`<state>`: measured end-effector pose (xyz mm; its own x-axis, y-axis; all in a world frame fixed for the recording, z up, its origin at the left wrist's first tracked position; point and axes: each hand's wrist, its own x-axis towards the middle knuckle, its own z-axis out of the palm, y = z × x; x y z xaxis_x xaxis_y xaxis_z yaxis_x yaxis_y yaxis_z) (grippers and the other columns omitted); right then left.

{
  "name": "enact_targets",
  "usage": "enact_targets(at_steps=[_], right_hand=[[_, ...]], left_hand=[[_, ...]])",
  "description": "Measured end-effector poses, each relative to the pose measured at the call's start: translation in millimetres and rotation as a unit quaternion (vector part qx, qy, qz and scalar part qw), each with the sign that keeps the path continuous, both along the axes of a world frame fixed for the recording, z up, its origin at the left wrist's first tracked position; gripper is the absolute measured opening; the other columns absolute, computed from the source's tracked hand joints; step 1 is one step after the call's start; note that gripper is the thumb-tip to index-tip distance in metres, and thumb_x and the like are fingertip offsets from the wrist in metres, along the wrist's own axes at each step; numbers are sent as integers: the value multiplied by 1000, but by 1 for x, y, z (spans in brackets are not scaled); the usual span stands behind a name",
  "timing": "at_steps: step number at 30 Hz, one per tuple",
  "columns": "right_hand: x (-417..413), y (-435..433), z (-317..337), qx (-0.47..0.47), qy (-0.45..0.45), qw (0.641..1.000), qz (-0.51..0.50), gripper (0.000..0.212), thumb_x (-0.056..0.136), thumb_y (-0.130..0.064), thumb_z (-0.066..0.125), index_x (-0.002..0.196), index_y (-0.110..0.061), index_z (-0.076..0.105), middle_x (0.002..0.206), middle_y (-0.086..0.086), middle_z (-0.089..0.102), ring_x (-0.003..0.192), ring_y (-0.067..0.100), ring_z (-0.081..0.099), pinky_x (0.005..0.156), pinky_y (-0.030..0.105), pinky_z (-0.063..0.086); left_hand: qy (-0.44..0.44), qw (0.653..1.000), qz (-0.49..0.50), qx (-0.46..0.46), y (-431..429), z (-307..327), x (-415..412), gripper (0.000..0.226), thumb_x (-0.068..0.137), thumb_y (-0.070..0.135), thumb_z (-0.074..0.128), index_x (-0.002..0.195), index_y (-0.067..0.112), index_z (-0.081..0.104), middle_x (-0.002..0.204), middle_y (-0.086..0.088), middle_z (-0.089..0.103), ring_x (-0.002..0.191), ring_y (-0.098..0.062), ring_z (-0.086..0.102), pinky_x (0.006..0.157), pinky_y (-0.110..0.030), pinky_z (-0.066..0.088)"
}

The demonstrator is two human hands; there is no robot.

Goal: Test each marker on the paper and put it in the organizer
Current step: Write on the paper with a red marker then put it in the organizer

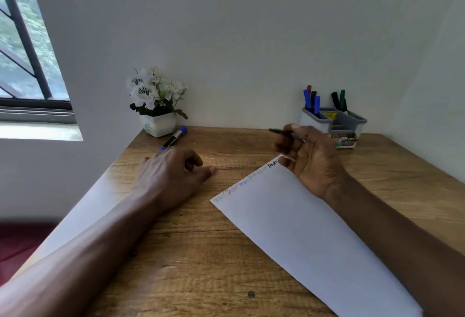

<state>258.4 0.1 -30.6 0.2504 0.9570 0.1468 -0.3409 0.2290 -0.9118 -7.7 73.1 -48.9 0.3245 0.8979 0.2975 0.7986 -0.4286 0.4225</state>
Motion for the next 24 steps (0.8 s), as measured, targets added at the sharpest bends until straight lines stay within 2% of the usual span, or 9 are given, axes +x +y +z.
enact_targets(at_steps=[2,4,6,8,11,13,17,21,24], right_hand=[[-3,4,-3,-27,-58,996,-61,24,94,-37,58,83,-17,67,68,4,67,66,16,63,60,29,49],[-1,8,-5,-25,-143,982,-118,37,104,-33,47,82,-13,69,59,6,61,57,18,59,60,31,48],[1,6,-6,-5,-244,961,-128,38,107,-25,41,94,-10,73,61,11,64,57,21,62,60,34,49],[-2,2,-6,5,-326,940,-105,34,108,-22,42,104,-10,74,74,15,71,66,24,67,61,35,51],[-13,-9,5,10,-397,915,-72,27,105,-23,53,105,-11,77,88,17,74,81,25,69,67,36,53],[-24,-21,15,-5,-391,920,-28,28,105,-23,53,104,-10,77,86,17,73,83,26,69,68,36,53],[-55,-48,20,-79,-314,941,96,25,103,-19,54,110,-5,73,92,15,75,85,26,71,67,32,55],[-78,-55,3,-93,-365,924,73,18,99,-19,64,98,-8,79,83,13,77,77,23,72,68,32,57],[-85,-50,-2,-101,-382,918,44,7,92,-10,71,96,-10,76,79,13,78,72,21,73,68,31,60]], left_hand=[[38,999,9,-29,-1,1,0,75,74,91,47,126,39,61,133,6,59,127,-20,52,106,-51,39],[72,996,4,-60,-3,2,0,94,70,97,39,143,39,47,155,-2,41,143,-26,37,113,-56,28],[107,990,-12,-87,-2,4,-1,113,63,103,32,153,35,33,165,-4,26,151,-28,25,119,-60,16],[153,982,-27,-109,1,2,-3,129,54,108,23,158,31,24,169,-4,18,154,-26,18,122,-65,7],[191,973,-33,-122,7,-1,-4,137,50,109,16,159,26,20,170,-3,12,156,-24,12,121,-67,3],[204,971,-31,-118,8,-1,-2,135,55,108,19,160,24,18,171,-3,9,157,-23,10,121,-67,3],[214,970,-22,-114,6,-1,-1,141,54,108,19,163,18,13,171,-5,5,157,-23,6,122,-66,3],[215,969,-23,-119,7,-1,-1,156,40,111,11,163,16,10,172,-6,4,158,-23,5,122,-65,4],[215,970,-23,-110,8,-2,-1,144,53,109,20,163,15,14,171,-7,7,157,-24,8,122,-66,5]])
